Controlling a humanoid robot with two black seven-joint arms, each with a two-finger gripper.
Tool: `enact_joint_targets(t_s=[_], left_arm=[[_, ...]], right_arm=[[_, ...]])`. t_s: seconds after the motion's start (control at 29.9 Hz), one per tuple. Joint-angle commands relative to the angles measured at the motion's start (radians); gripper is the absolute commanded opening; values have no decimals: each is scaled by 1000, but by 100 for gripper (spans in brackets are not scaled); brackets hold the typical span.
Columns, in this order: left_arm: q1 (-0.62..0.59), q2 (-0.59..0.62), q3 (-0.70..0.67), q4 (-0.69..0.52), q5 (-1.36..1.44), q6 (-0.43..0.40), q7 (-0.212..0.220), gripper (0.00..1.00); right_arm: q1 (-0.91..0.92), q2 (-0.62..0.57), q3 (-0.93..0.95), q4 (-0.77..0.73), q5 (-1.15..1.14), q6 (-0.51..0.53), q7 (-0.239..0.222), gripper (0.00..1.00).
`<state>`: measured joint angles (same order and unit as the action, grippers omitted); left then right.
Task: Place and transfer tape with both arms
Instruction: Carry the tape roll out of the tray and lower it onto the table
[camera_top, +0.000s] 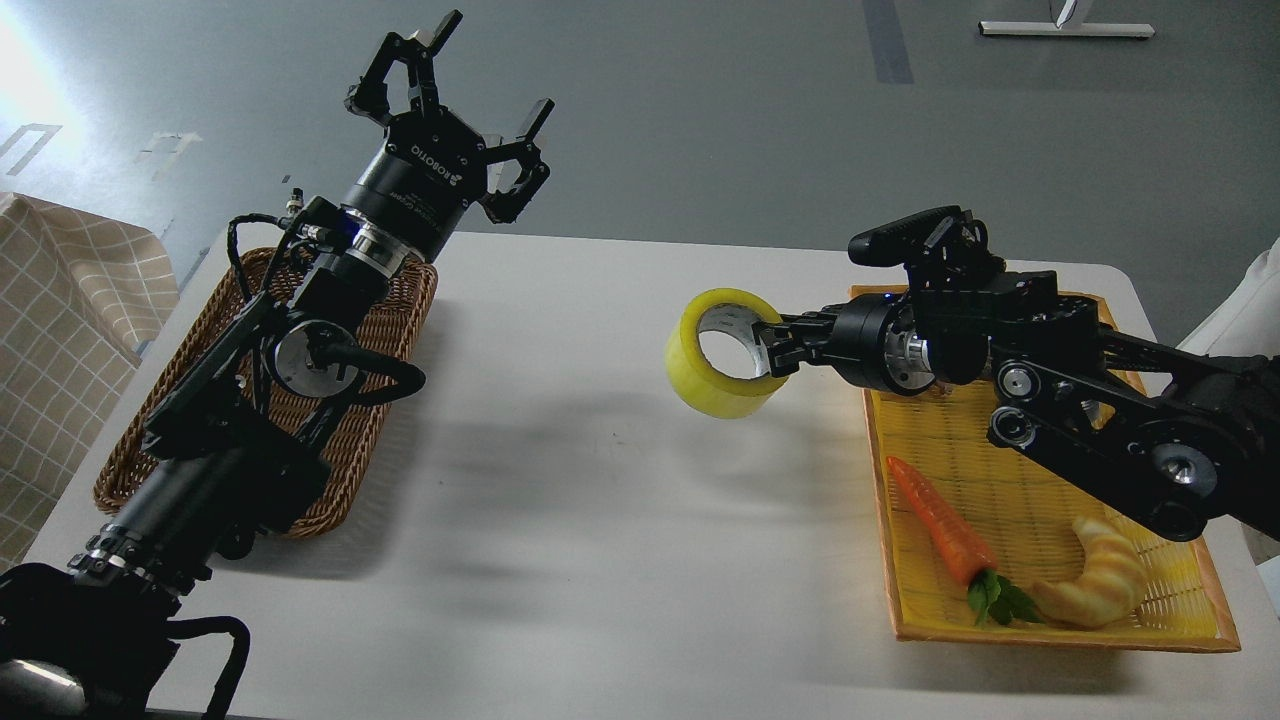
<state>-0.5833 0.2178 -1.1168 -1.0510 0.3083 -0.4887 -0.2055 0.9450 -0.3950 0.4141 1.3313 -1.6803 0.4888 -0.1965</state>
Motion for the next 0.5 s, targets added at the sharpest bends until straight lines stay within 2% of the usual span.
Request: enact_joint_targets(t_s=[0.0, 0.47], left_arm=[[0, -2, 0, 0, 0, 0, -2, 98], [0, -2, 0, -1, 0, 0, -2, 98]], right_arm=[[21, 51, -43, -50, -1, 0, 0, 0], [31, 220, -97, -233, -47, 0, -1, 0]])
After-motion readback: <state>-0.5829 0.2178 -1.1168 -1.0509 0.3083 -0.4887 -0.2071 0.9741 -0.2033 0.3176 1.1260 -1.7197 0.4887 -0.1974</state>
